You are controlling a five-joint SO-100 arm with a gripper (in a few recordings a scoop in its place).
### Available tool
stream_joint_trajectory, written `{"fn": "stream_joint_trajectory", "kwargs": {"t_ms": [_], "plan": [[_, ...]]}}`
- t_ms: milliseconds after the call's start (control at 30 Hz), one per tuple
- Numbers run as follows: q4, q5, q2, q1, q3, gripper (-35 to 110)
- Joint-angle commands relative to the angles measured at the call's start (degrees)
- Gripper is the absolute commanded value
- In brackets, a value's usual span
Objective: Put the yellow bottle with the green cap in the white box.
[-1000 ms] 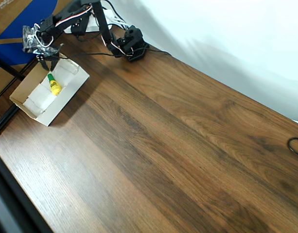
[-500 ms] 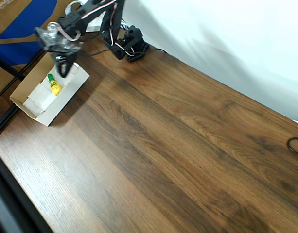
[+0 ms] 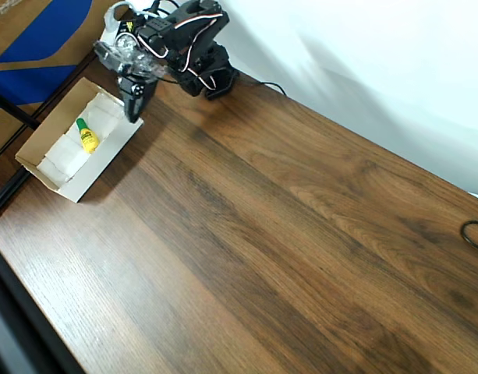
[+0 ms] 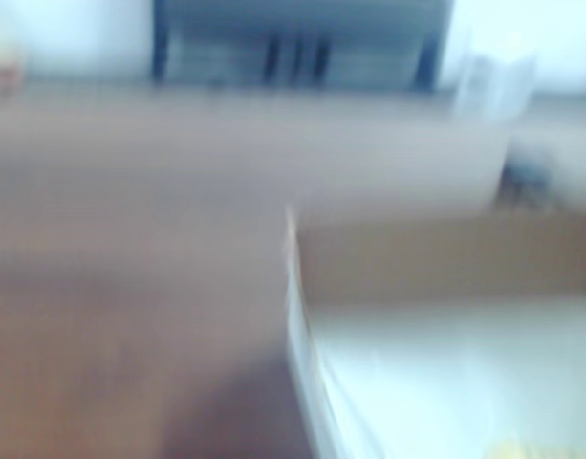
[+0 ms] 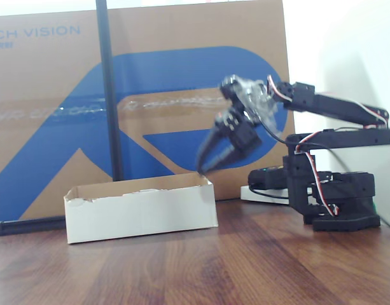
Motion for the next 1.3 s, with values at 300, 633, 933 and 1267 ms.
{"fn": "stream_joint_trajectory", "kwargs": {"t_ms": [300, 633, 933, 1267], "plan": [[16.96, -1.32, 17.31, -1.41, 9.84, 0], [28.74, -3.96, 17.31, -2.72, 13.18, 0], [34.19, -4.22, 17.4, -3.96, 13.1, 0], [37.62, -1.93, 17.4, -5.01, 12.22, 0]]}}
